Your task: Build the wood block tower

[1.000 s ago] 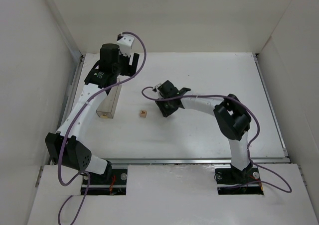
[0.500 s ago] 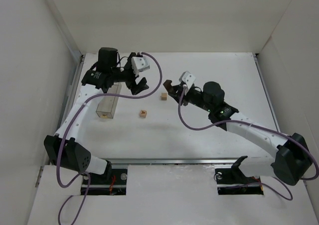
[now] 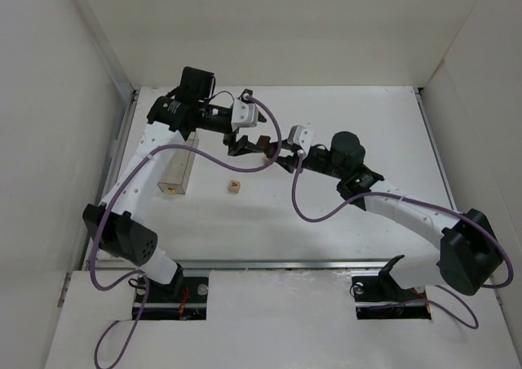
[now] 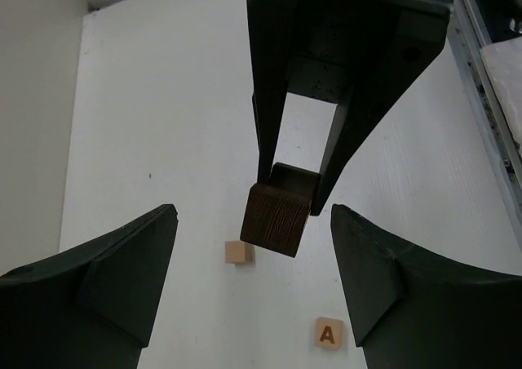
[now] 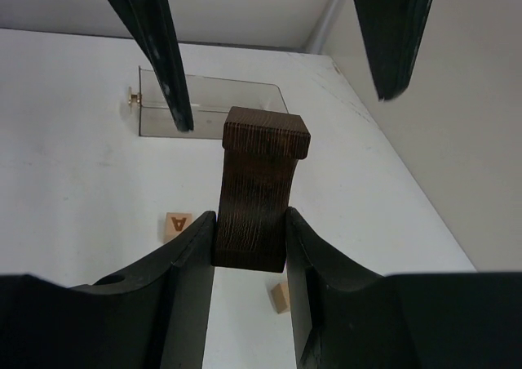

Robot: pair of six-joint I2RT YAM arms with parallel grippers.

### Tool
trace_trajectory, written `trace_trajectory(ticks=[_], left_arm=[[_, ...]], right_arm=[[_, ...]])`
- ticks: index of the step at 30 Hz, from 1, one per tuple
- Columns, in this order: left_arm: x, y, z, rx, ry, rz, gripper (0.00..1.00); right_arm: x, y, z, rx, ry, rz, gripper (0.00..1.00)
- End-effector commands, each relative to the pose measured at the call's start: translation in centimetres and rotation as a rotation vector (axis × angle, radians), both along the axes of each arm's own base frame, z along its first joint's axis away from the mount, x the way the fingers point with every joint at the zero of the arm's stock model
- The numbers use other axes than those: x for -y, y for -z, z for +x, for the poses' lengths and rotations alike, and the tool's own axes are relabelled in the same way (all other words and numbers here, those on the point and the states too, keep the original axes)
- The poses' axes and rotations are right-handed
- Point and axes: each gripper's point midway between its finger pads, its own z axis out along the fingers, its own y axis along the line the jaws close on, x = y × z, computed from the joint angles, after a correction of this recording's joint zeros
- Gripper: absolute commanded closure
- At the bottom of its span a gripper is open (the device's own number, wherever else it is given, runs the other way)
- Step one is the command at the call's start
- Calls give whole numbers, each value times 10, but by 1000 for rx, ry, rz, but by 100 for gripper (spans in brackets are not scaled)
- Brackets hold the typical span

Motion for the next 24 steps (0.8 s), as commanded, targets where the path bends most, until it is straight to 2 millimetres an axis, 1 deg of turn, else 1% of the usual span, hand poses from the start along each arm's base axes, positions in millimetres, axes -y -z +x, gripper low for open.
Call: trace_trajectory(ticks=[1,2,3,4,5,8,10,11,12,13,14,15,16,17,18,19,20,21,22,23,24], left_arm=[[1,3,-12,-14,73,15,27],[1,1,-12,-10,78,18,29],[4,3,-13,-17,91,23,29],[2,3,-13,-17,84,32,31],[5,7,-15,-35,93,39,35],[5,4,-13,-22,88,42,41],[5,4,-13,-22,88,42,48],[7,1,-15,-11,96,38,52],[8,4,-13,-20,97,41,57],[8,2,-12,-9,91,45,63],[10,2,-14,-9,100,45,80],[11,1,-13,-14,94,42,88],[11,0,-13,-19,89,39,94],[10,1,-13,-43,73,46,98],[10,2,-9,-37,56,54,100],[10,2,-5,-27,42,58,100],[12,11,-1,-43,29,79,100],[10,18,5,-56,-22,115,100],[11,19,16,-33,-59,120,100],[9,30,22,-45,-93,141,100],[3,41,36,-35,-156,186,100]], right_arm=[[-4,-41,-4,129,-46,63,100],[-4,-41,-4,129,-46,63,100],[-4,-41,-4,129,-46,63,100],[-4,-41,-4,129,-46,63,100],[-4,-41,-4,129,-46,63,100],[-4,-41,-4,129,-46,63,100],[-4,-41,-5,130,-55,63,100],[-4,-38,-5,121,-55,56,100],[-4,-43,-5,129,-55,62,100],[-4,-43,-5,129,-55,62,100],[-4,-41,-5,121,-55,56,100],[-4,-41,-5,121,-55,56,100],[-4,-41,-5,121,-55,56,100],[-3,-41,-2,120,-39,57,100],[-2,-35,0,100,-25,43,98],[-1,-39,3,87,-6,50,59],[1,-36,10,56,38,52,41],[6,-31,16,31,70,43,24],[13,-31,20,22,103,49,0],[19,-33,20,15,132,60,0],[30,-30,29,2,198,64,0]])
